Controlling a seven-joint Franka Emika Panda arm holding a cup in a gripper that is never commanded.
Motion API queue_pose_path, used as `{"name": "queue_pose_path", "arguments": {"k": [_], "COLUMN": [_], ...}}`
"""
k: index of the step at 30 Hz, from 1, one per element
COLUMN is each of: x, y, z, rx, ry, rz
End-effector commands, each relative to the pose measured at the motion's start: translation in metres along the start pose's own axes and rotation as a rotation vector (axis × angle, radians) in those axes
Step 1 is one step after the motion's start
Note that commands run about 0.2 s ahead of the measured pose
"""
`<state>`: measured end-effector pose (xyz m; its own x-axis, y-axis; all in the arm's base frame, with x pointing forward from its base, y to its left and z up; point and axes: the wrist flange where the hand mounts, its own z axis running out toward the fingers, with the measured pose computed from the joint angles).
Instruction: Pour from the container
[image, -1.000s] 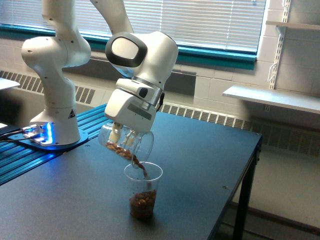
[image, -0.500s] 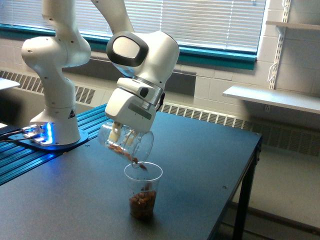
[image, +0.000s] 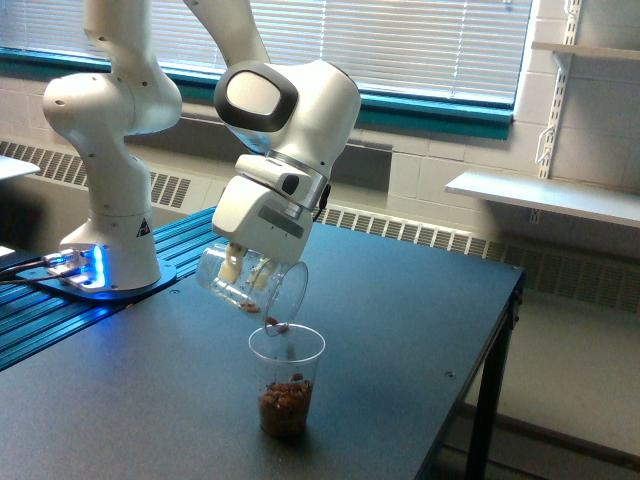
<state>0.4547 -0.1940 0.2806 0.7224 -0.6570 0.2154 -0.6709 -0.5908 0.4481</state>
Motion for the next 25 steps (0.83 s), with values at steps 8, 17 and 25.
{"name": "queue_pose_path", "arguments": {"k": [8,17,25], "x": [-0.0002,-0.0005,-0.0015], "y": [-0.0042,-0.0030,-0.0005], "z": [-0.0032,-0.0046,-0.0073], "rx": [0.012,0.030,0.042], "ry": [-0.012,-0.010,0.012], "rz": [-0.049,-0.051,-0.037]}}
